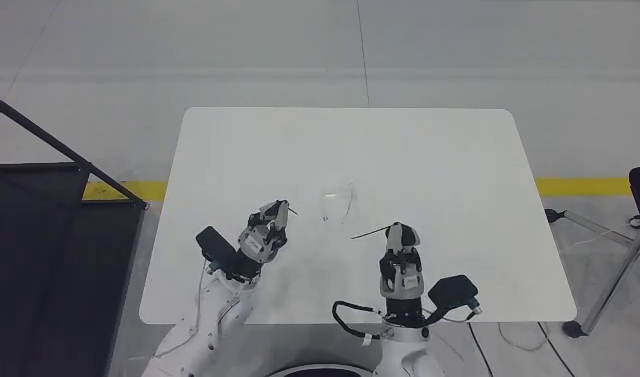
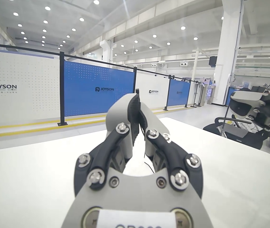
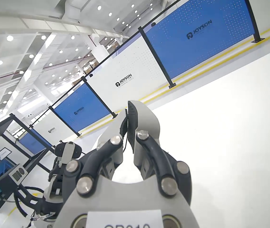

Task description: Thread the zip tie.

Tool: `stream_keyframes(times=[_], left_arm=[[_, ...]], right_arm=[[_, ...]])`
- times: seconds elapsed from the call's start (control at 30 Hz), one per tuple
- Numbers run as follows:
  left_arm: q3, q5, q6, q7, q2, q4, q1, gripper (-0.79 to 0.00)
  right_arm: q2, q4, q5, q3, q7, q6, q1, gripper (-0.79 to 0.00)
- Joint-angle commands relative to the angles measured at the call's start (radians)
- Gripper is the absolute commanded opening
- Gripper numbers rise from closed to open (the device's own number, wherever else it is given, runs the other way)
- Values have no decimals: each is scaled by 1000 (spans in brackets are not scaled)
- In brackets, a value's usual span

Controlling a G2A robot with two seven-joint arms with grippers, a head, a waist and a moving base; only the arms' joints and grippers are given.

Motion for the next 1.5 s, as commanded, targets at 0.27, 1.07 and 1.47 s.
stream_keyframes(times=[0.27, 1.07, 1.47], left_arm=[[27, 48, 93, -17, -9, -19, 5, -785], [74, 174, 182, 84, -25, 36, -14, -785], [93, 170, 270, 25, -41, 17, -10, -785]], right_arm=[[-14, -30, 74, -38, -17, 51, -8, -785], [-62, -8, 308, -146, -109, 189, 66, -785], [-76, -5, 474, -179, -132, 167, 125, -785]])
